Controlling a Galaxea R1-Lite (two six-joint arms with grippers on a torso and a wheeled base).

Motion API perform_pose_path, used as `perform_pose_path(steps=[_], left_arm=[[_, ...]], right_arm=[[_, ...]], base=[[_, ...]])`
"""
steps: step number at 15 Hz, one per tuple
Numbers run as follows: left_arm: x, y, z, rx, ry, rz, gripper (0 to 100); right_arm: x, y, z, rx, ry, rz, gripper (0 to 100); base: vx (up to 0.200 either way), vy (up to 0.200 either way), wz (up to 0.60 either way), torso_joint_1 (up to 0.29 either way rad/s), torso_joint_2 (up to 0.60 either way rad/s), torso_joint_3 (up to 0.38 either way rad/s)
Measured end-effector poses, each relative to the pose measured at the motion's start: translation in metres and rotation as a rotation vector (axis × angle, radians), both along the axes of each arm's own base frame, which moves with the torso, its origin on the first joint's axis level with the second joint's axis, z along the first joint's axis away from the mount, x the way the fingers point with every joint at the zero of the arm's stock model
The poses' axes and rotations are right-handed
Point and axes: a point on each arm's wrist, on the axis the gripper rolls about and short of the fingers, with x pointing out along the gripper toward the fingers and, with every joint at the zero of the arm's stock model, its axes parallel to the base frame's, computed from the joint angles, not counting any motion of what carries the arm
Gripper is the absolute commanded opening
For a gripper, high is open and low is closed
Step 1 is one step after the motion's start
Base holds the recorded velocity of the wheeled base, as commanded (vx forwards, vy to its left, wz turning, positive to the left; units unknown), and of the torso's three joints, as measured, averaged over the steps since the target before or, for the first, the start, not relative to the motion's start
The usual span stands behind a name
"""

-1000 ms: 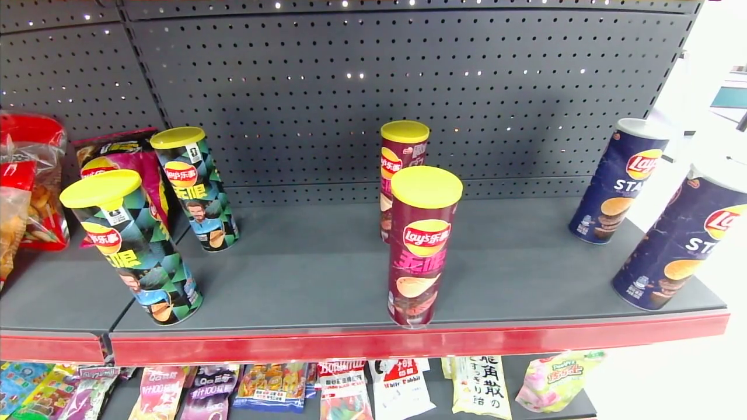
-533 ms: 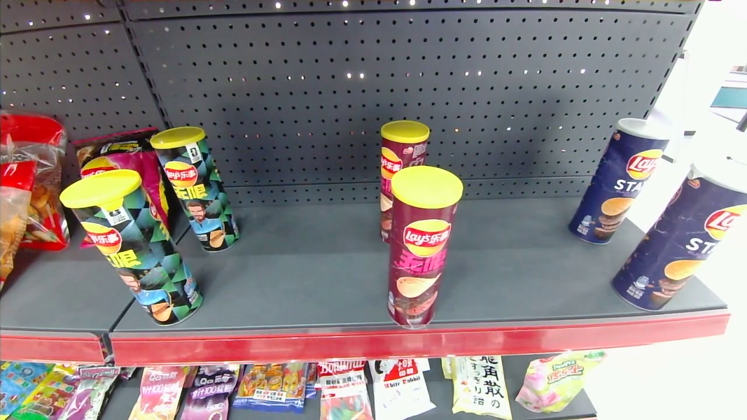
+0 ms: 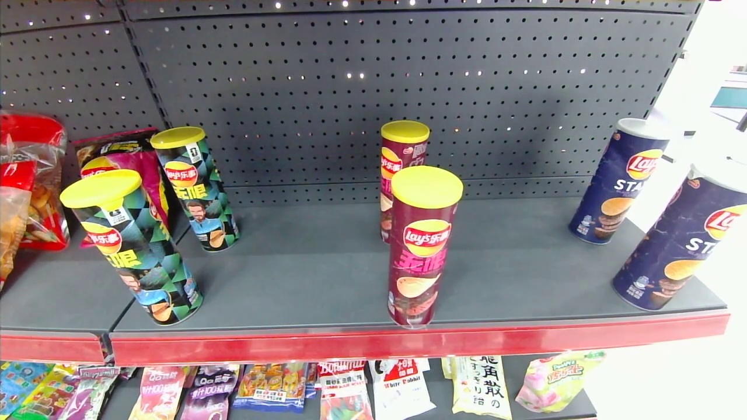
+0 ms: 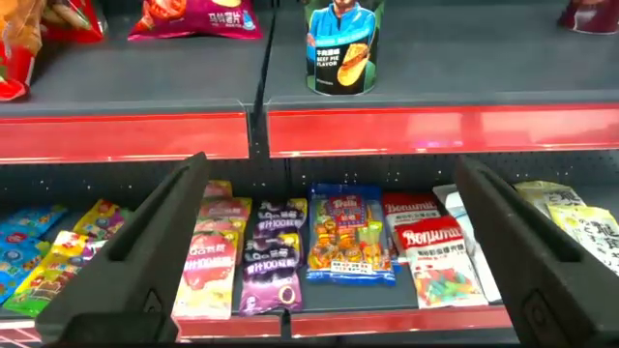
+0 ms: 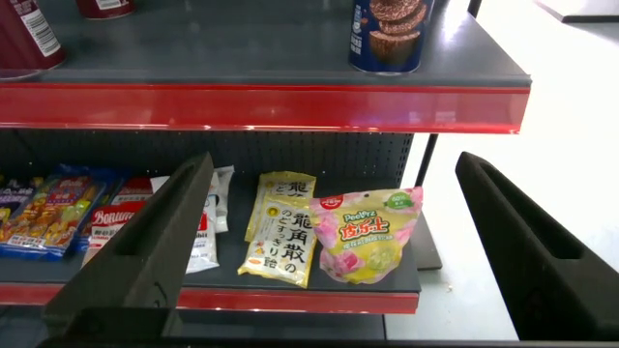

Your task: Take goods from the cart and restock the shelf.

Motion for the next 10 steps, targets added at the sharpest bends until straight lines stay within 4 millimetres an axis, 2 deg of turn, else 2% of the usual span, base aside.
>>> perform_pose_path(steps=[4,5,7,10], left_arm=[[0.0,0.0,0.0,0.0,0.0,0.0,100],[0.0,0.0,0.0,0.0,0.0,0.0,100],[0.0,0.0,0.0,0.0,0.0,0.0,100],[0.0,0.0,0.0,0.001,0.0,0.0,100]], right_arm=[[-0.001,0.0,0.004,0.009,-0.018,0.015,100],[-0.003,0.0,0.014,0.027,-0.049,0.033,100],[-0.007,0.001,0.049,0.06,-0.1,0.093,100],[0.008,0.003,0.099,0.067,-0.059,0.299,100]], base=[[0.0,0.0,0.0,0.0,0.0,0.0],[0.0,0.0,0.0,0.0,0.0,0.0],[0.0,0.0,0.0,0.0,0.0,0.0],[0.0,0.0,0.0,0.0,0.0,0.0]])
